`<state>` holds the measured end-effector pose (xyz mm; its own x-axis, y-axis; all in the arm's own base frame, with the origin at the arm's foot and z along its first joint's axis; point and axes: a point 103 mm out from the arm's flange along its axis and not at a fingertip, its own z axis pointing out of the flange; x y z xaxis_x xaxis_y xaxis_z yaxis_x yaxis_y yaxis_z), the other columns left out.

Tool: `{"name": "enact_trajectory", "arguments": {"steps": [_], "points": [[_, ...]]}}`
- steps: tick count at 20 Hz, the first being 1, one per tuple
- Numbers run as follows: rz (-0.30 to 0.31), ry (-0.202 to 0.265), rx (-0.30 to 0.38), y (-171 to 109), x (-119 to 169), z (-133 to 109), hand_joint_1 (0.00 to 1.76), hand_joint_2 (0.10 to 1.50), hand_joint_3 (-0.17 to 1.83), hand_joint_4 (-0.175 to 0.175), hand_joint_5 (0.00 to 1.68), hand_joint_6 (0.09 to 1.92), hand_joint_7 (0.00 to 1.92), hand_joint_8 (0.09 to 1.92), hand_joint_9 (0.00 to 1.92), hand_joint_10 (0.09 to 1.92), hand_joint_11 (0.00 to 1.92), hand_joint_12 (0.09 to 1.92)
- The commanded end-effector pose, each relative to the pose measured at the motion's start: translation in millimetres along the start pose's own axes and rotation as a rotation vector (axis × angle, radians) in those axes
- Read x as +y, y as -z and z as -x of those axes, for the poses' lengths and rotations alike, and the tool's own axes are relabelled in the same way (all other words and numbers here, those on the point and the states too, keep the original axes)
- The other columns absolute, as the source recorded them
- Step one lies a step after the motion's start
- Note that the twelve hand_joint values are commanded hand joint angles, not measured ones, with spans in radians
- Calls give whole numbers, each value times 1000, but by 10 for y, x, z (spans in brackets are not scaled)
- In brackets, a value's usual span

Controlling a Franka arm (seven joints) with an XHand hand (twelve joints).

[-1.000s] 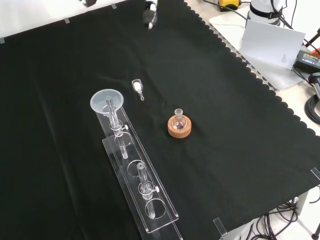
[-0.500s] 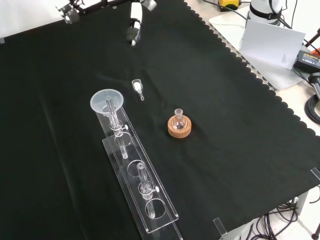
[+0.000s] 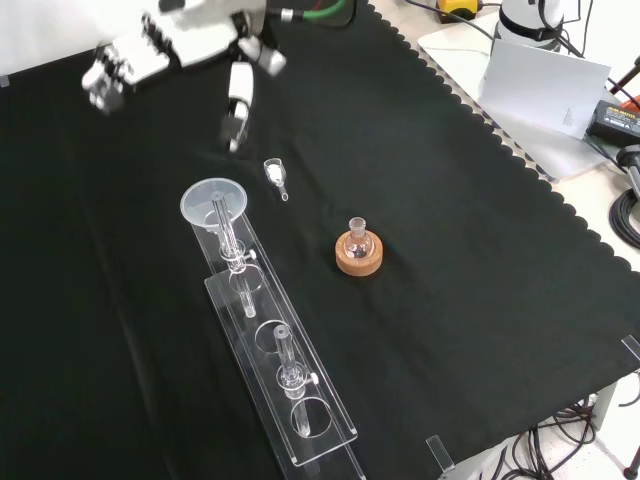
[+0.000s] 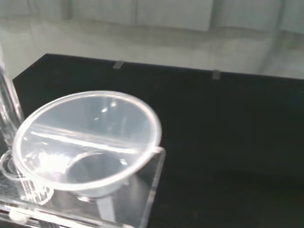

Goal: Pick up the funnel from the transparent funnel stand.

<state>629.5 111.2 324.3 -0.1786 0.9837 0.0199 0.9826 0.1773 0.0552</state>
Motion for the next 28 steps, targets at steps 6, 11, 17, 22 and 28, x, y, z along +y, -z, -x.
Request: {"name": "enact_trajectory", "arguments": {"steps": [6, 11, 17, 22, 28], "points": [[-82, 25, -33, -243, 21, -601, 387, 647, -1, 4, 0, 87, 56, 325, 0, 294, 0, 691], [-118, 57, -32, -207, -127, -628, 380, 647, -1, 1, 0, 87, 55, 350, 0, 316, 0, 704], [-124, 87, -12, -336, -182, -617, 374, 646, -1, -8, 11, 87, 91, 485, 0, 521, 0, 883], [-145, 77, -15, -517, -142, -563, 379, 648, 0, -10, 41, 87, 92, 525, 0, 565, 0, 974], [-172, 57, -34, -646, -109, -461, 395, 652, 2, 1, 60, 87, 104, 541, 0, 604, 0, 985]]}}
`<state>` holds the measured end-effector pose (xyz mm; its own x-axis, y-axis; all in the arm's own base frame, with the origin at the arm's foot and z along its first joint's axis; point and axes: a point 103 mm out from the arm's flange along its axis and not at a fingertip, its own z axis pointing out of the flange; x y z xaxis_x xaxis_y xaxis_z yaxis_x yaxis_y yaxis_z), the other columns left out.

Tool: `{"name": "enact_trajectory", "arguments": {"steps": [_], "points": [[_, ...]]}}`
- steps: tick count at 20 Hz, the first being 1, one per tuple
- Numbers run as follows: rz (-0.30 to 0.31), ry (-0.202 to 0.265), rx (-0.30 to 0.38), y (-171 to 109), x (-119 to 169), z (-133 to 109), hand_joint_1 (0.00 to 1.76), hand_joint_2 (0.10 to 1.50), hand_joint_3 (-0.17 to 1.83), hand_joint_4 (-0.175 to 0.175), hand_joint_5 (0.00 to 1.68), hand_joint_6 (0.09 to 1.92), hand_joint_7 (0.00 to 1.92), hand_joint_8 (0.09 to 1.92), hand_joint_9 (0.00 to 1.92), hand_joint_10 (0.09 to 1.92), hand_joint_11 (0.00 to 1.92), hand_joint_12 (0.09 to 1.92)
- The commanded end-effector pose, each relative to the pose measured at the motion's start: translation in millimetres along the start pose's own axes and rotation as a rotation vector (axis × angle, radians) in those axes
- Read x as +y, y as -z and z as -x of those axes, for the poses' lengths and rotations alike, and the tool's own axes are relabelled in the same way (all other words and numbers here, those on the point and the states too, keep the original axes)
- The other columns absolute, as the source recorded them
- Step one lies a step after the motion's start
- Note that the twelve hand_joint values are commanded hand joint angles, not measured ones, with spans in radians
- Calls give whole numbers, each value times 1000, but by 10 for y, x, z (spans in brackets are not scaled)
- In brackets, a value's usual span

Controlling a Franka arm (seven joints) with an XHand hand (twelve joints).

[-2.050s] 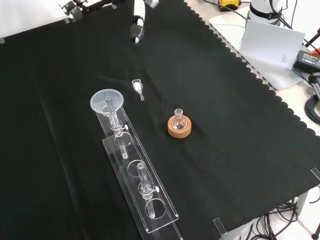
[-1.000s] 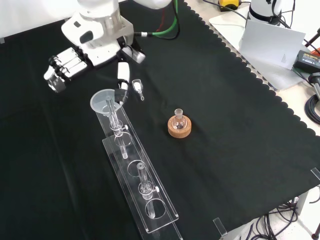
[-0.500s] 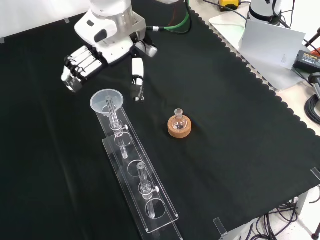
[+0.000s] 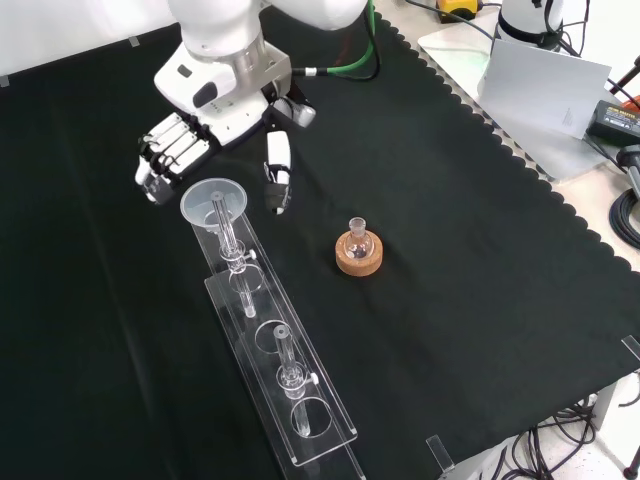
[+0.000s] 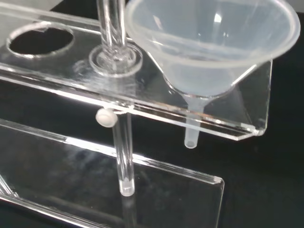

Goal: Pick up the funnel from the transparent funnel stand.

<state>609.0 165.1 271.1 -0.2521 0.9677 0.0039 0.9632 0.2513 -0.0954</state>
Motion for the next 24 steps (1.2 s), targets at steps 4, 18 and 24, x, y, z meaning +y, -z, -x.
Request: {"name": "enact_trajectory", "arguments": {"steps": [4, 18, 24], "points": [[-34, -34, -13, -170, 29, 144, 396, 653, 2, 4, 54, 87, 105, 545, 0, 622, 0, 989], [-102, -54, 4, -452, -30, 148, 400, 657, 3, -1, 65, 87, 110, 563, 5, 740, 0, 1019], [-133, -45, 20, -509, -35, 211, 433, 671, 9, -3, 135, 87, 194, 582, 61, 793, 0, 1113]]}}
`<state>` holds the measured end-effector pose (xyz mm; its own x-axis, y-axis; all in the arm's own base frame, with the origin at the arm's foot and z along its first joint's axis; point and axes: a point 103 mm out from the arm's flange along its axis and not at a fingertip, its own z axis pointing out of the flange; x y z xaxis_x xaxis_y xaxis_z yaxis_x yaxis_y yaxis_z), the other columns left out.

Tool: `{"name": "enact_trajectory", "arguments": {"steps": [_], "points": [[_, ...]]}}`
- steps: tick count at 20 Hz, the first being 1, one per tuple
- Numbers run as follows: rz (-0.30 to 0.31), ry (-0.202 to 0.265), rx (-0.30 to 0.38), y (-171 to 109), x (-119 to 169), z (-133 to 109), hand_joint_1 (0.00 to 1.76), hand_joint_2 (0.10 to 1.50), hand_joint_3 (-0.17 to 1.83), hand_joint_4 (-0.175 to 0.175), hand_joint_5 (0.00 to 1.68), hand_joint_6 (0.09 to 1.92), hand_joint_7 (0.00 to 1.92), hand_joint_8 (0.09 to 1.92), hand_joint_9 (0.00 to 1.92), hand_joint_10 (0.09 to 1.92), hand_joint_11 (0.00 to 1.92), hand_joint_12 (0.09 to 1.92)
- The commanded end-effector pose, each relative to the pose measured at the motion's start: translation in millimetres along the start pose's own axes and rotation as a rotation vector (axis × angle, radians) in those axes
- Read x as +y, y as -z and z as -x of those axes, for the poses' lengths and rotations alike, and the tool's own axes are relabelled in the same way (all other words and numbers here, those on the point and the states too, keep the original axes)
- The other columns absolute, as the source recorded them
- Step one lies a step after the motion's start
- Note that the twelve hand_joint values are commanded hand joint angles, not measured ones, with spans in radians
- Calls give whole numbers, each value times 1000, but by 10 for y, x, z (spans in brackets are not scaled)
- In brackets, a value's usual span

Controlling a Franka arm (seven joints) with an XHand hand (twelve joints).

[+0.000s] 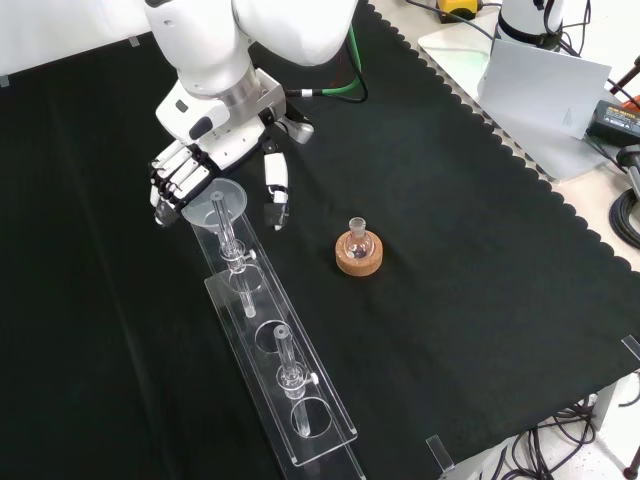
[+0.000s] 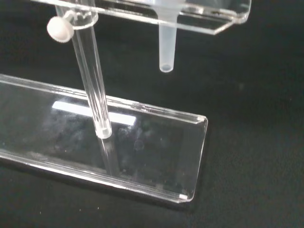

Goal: Pick up the funnel from the transparent funnel stand.

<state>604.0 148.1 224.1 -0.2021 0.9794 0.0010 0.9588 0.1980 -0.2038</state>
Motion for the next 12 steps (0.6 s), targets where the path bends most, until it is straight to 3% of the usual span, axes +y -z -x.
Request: {"name": "enact_trajectory", "arguments": {"steps": [1, 12], "points": [[-21, 7, 21, -39, 21, 70, 441, 675, 10, -1, 149, 87, 206, 581, 69, 795, 0, 1133], [44, -3, 59, -55, 92, 160, 591, 728, 53, 13, 541, 87, 623, 498, 515, 638, 0, 1494]]}}
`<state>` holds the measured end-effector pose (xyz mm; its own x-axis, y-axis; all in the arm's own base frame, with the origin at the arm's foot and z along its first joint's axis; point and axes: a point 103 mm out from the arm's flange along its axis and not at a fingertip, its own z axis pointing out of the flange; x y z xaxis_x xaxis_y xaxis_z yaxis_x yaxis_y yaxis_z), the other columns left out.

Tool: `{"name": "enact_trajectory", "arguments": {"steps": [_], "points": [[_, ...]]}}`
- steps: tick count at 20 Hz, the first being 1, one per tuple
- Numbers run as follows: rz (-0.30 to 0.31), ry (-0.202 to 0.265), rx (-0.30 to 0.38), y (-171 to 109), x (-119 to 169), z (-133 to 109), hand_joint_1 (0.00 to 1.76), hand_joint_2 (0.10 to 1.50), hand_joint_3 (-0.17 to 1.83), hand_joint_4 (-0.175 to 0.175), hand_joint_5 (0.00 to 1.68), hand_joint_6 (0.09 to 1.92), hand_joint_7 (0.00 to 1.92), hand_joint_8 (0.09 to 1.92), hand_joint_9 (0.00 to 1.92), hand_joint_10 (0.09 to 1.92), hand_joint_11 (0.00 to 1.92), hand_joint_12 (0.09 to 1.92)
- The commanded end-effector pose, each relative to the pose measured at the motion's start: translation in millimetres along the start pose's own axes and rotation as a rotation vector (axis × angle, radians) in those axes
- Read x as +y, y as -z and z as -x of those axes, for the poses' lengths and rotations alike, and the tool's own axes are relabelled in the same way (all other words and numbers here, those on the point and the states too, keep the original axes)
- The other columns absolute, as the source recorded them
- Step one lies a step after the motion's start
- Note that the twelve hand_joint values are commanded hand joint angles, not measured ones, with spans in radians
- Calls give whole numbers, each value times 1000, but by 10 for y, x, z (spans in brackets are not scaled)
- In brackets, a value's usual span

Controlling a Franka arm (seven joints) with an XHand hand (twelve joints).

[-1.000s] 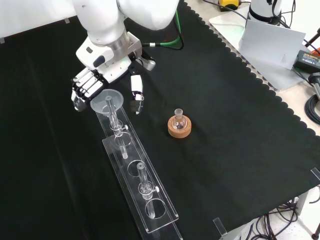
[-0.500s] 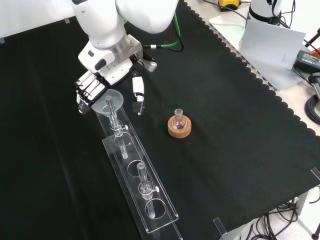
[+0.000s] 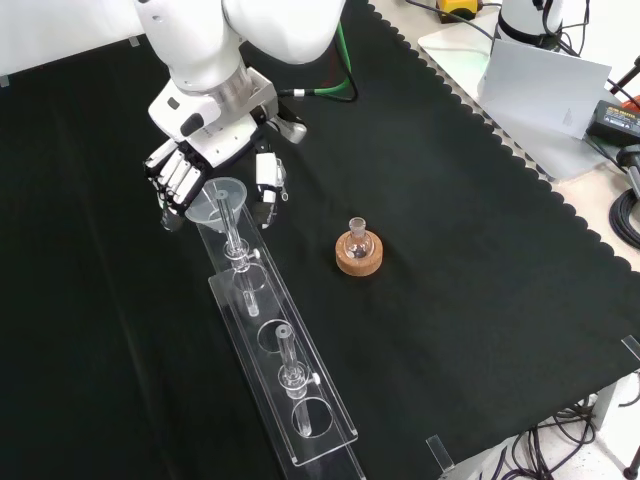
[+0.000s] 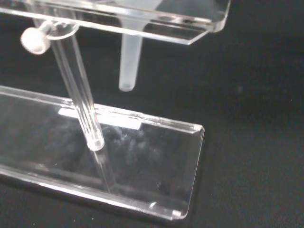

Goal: Pick up the funnel from the transparent funnel stand.

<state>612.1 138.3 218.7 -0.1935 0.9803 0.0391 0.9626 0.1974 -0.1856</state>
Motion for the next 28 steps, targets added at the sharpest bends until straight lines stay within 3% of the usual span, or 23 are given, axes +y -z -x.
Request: {"name": "enact_trajectory", "arguments": {"steps": [1, 6, 11, 16, 20, 23, 28], "points": [[29, -3, 25, -12, 30, 53, 610, 729, 63, 12, 574, 87, 663, 489, 557, 615, 0, 1511], [56, -3, 43, 3, 40, 87, 656, 716, 112, 12, 663, 87, 766, 473, 660, 555, 0, 1551], [184, -8, 64, 66, 10, 80, 792, 626, 304, 25, 813, 122, 963, 472, 866, 459, 78, 1552], [283, -5, 51, 142, -30, 80, 911, 537, 528, 91, 979, 446, 1148, 453, 1063, 352, 215, 1496], [349, 9, 28, 256, -61, 71, 964, 508, 608, 148, 1073, 523, 1235, 470, 1161, 335, 306, 1450], [345, 37, -6, 378, -90, 87, 987, 489, 656, 172, 1126, 520, 1292, 461, 1212, 320, 359, 1415], [295, 81, -48, 629, -128, 154, 997, 475, 694, 175, 1160, 508, 1345, 427, 1242, 307, 392, 1396]]}}
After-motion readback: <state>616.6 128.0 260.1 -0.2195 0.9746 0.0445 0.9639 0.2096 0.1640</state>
